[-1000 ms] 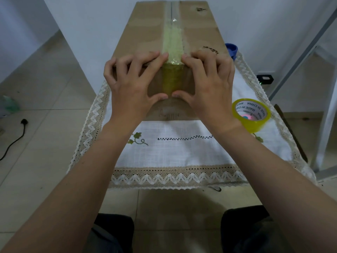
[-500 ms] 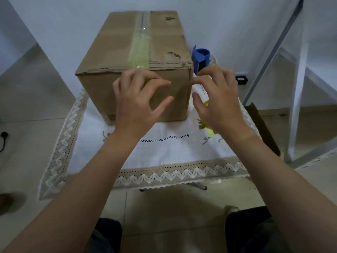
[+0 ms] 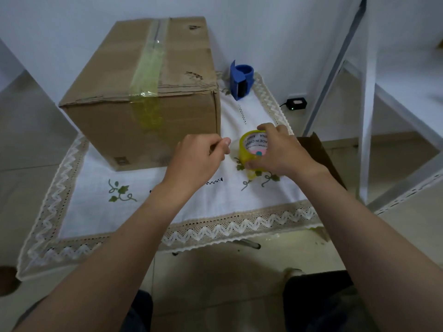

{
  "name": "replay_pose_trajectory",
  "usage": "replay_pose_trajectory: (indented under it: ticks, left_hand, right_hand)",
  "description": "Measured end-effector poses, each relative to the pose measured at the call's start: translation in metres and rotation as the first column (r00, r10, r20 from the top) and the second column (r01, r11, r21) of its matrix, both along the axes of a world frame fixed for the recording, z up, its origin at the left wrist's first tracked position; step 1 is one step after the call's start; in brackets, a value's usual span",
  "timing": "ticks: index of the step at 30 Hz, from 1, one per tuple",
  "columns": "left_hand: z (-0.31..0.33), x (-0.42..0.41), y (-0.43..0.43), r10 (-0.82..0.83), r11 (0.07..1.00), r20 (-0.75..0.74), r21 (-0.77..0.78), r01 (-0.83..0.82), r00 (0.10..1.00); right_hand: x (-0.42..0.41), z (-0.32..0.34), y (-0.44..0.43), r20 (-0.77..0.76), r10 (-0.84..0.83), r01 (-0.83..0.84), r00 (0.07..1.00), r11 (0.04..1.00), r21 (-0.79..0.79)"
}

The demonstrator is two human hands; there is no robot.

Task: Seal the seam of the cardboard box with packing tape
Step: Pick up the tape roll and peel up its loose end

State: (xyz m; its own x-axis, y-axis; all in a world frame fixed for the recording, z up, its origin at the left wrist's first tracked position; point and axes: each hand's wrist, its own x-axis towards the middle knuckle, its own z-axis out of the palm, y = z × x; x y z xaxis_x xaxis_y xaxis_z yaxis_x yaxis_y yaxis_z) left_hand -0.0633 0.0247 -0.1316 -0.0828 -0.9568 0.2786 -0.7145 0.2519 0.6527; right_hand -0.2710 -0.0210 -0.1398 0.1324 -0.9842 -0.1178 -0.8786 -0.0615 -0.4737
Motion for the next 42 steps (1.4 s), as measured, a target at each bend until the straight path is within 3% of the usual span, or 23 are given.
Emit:
replay_pose_trajectory:
  ticks: [3,7,10,14,16,20,25,34,42]
  left_hand:
    - [-0.005,-0.010,-0.003,0.058,0.978,-0.088,0.204,-0.039,0.994]
    - [-0.002,-0.022,-0.002,0.083,0.925,-0.299,0.377,0.038,0.951]
    - [0.004,-0.027,0.001,-0.010,0.930,-0.406,0.331,0.157,0.914]
    - [0.009,-0.025,0.004,-0.008,0.956,-0.526,0.245,0.161,0.850]
    - [0.010,-0.020,0.005,0.008,0.959,-0.552,0.240,0.150,0.834]
    - [0.008,-0.014,0.008,0.028,0.961,-0.530,0.247,0.122,0.847]
    - [0.001,-0.013,0.006,0.044,0.950,-0.497,0.290,0.118,0.867]
    - [-0.010,-0.019,0.001,-0.018,0.932,-0.428,0.321,0.170,0.904]
    - [-0.010,-0.033,-0.004,-0.017,0.913,-0.466,0.352,0.203,0.885]
  right_hand:
    - [-0.001,0.003,0.001,0.072,-0.028,0.030,0.997,0.999,-0.033]
    - [-0.001,0.013,0.007,0.339,-0.113,0.126,0.934,0.992,-0.016]
    - [0.001,0.022,0.015,0.508,-0.140,0.144,0.850,0.989,0.033]
    - [0.009,0.025,0.025,0.647,-0.159,0.072,0.746,0.985,0.159]
    - [0.015,0.023,0.028,0.636,-0.110,0.030,0.764,0.990,0.135]
    - [0.022,0.020,0.031,0.515,0.076,-0.019,0.854,0.993,-0.114]
    - [0.018,0.020,0.027,0.402,0.070,0.014,0.913,0.979,-0.203]
    - [0.010,0.026,0.025,0.356,-0.033,0.073,0.934,0.992,-0.099]
    - [0.011,0.033,0.030,0.374,-0.072,0.103,0.925,0.993,-0.062]
